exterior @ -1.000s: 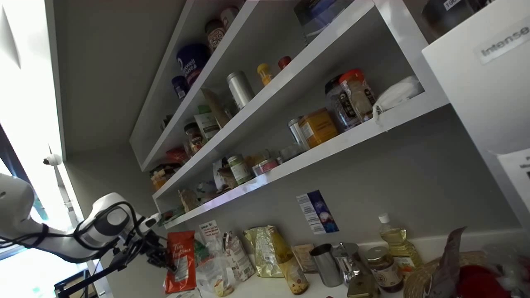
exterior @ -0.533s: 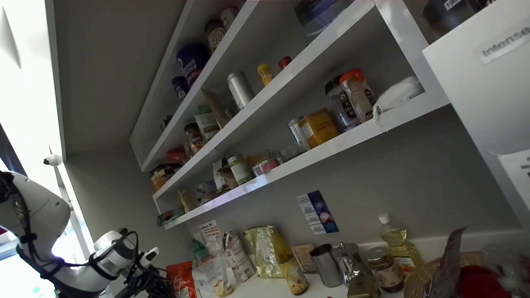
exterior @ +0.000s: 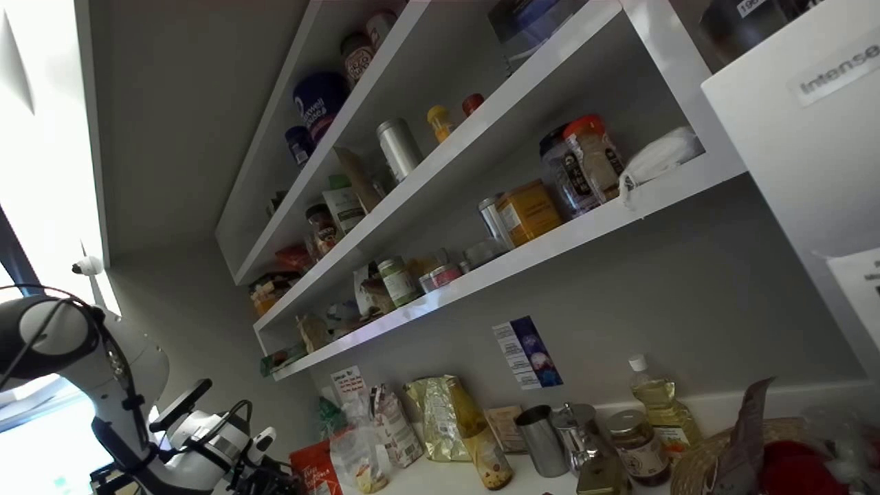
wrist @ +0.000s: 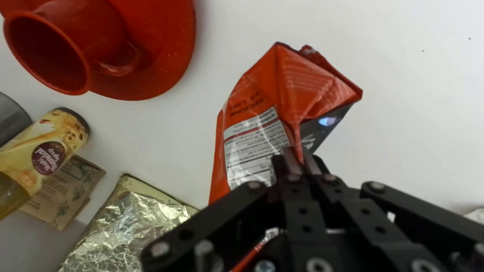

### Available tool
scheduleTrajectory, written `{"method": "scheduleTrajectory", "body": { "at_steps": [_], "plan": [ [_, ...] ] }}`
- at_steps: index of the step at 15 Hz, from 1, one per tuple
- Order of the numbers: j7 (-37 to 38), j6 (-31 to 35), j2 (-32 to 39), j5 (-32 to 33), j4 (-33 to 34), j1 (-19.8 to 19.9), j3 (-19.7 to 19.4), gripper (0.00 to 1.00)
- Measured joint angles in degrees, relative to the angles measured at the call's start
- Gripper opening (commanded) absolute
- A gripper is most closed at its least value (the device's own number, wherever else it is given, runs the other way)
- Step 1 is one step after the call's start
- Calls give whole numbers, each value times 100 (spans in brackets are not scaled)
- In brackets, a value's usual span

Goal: Remove the orange packet from the bottom shelf and place it on the counter.

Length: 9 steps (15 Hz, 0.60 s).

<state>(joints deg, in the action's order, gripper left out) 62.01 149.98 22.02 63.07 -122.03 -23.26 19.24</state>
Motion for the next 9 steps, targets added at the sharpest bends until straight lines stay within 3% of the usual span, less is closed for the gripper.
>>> {"method": "scheduleTrajectory", "body": {
  "at_steps": [9],
  "plan": [
    [577,-1,865,179,918,-573,-539,1]
  ]
}}
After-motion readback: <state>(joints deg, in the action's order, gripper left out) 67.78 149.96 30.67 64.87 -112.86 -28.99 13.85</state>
